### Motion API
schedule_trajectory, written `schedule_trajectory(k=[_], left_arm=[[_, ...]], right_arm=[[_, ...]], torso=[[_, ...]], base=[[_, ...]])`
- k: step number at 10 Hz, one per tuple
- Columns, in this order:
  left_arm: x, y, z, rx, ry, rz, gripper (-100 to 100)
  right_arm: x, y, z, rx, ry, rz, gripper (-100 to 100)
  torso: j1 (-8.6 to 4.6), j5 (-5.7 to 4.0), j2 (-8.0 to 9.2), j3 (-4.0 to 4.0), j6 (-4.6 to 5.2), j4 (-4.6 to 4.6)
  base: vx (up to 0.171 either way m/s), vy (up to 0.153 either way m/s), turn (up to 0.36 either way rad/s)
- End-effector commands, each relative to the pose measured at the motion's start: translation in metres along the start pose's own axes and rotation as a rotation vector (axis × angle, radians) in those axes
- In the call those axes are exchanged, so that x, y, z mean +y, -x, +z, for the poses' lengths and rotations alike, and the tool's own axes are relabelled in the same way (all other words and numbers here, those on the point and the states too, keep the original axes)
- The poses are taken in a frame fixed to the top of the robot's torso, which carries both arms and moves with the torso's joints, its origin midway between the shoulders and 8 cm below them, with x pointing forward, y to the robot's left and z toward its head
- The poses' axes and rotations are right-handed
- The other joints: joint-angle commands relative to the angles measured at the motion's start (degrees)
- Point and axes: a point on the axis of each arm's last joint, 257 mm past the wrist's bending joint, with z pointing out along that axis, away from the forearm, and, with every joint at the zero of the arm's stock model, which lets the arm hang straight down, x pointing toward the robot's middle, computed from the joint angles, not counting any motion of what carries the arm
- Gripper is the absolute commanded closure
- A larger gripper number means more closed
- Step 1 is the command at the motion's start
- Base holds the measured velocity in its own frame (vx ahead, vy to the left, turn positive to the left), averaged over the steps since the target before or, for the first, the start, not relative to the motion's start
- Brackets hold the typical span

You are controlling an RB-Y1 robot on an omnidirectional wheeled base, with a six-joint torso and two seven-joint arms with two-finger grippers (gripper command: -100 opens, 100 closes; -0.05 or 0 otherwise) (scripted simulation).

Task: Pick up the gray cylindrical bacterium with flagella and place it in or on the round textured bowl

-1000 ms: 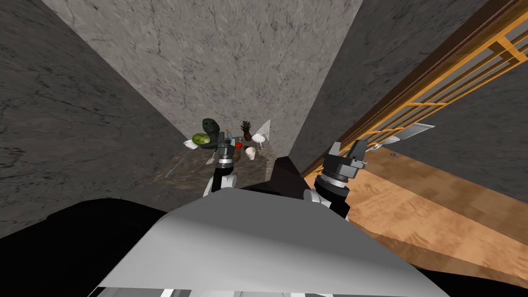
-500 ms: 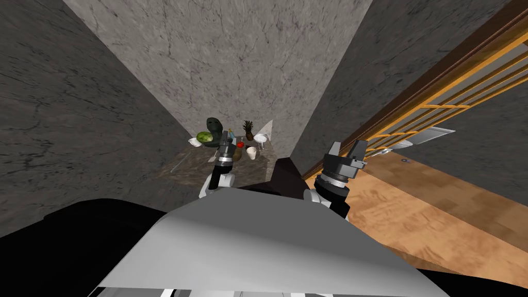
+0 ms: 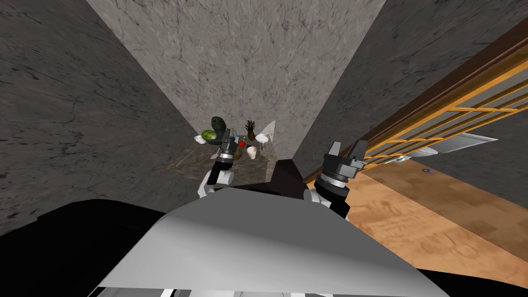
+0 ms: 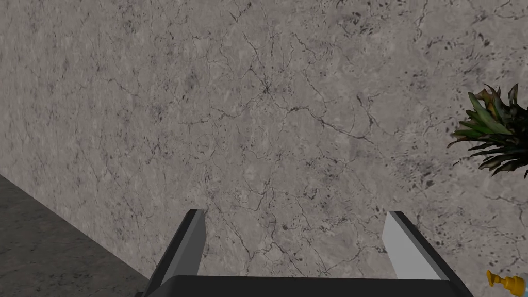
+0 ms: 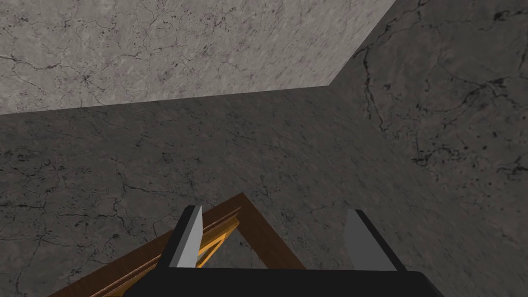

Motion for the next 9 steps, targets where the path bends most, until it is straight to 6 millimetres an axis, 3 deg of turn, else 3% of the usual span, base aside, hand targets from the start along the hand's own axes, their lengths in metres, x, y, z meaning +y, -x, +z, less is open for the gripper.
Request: schedule_trajectory(k=[1,9], left_arm=[[0.006,-0.001,0.006,0.006,0.029,-0.022,-100],[0.028,-0.005,0.024,0.014,0.14,-0.11,-100]], right_arm=[[0.0,0.0,0.0,0.0,0.0,0.0,0],[0.0,0.0,0.0,0.0,0.0,0.0,0]], torso=[[0.0,0.0,0.0,0.0,0.0,0.0],[0.0,0.0,-0.02,-0.01,-0.01,0.0]], base=[[0.011,-0.06,0.129],[0.015,-0.068,0.111]])
